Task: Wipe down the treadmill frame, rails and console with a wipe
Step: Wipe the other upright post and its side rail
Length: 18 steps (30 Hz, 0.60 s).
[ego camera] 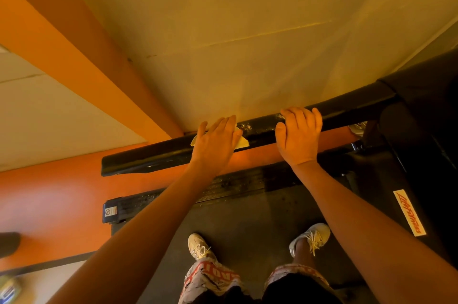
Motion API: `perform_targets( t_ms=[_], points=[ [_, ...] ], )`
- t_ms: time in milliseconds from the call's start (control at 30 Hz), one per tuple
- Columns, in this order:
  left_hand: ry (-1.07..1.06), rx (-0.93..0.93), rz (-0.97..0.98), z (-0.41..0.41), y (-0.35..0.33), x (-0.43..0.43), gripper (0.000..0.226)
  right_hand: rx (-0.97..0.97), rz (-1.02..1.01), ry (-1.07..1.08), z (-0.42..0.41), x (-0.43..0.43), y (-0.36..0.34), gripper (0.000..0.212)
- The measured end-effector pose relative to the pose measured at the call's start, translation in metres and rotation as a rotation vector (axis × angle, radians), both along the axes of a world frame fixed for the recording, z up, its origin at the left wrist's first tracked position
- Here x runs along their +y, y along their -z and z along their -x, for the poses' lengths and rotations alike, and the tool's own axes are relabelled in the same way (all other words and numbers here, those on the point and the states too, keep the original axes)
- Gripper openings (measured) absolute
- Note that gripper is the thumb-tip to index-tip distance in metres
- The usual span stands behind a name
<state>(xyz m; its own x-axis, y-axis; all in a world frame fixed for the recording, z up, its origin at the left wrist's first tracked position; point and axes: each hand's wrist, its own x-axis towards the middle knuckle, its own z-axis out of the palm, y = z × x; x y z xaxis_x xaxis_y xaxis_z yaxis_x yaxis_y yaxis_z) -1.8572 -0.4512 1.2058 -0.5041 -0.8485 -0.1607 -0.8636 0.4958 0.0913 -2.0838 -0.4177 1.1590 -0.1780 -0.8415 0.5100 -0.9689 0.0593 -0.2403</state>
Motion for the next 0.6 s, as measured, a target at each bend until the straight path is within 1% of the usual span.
perform_targets(
  t_ms=[67,133,233,300,333,400,467,533,600],
  points=[
    [-0.092,0.008,-0.028,-0.02,0.005,0.002,0.05,-0.001,0.009,0.007,0.0,0.0,0.0,0.037],
    [-0.168,0.042,-0.087,-0.01,0.003,0.0,0.056,-0.006,0.018,0.015,0.0,-0.001,0.001,0.037],
    [-0.112,0.051,-0.08,0.016,0.001,-0.001,0.053,-0.007,0.008,0.01,-0.001,0.0,0.0,0.037],
    [-0.028,-0.013,-0.046,0.005,-0.003,0.0,0.054,-0.005,-0.005,0.003,0.0,0.0,-0.001,0.038],
    [-0.041,-0.014,-0.049,-0.008,-0.002,0.001,0.052,-0.006,-0.008,0.003,0.0,0.0,0.0,0.038],
    [-0.166,0.041,-0.057,-0.035,0.001,0.001,0.05,-0.012,-0.006,0.01,-0.001,0.0,-0.001,0.037],
    [-0.214,0.045,-0.046,-0.038,0.004,0.001,0.054,-0.016,0.002,0.017,-0.002,-0.001,-0.001,0.037],
    [-0.178,0.029,-0.059,-0.015,0.003,-0.001,0.06,-0.017,-0.003,0.009,-0.001,0.0,-0.002,0.037],
    [-0.077,-0.024,-0.05,0.007,0.005,0.0,0.06,-0.013,-0.009,0.008,0.0,0.0,-0.003,0.038]
  ],
)
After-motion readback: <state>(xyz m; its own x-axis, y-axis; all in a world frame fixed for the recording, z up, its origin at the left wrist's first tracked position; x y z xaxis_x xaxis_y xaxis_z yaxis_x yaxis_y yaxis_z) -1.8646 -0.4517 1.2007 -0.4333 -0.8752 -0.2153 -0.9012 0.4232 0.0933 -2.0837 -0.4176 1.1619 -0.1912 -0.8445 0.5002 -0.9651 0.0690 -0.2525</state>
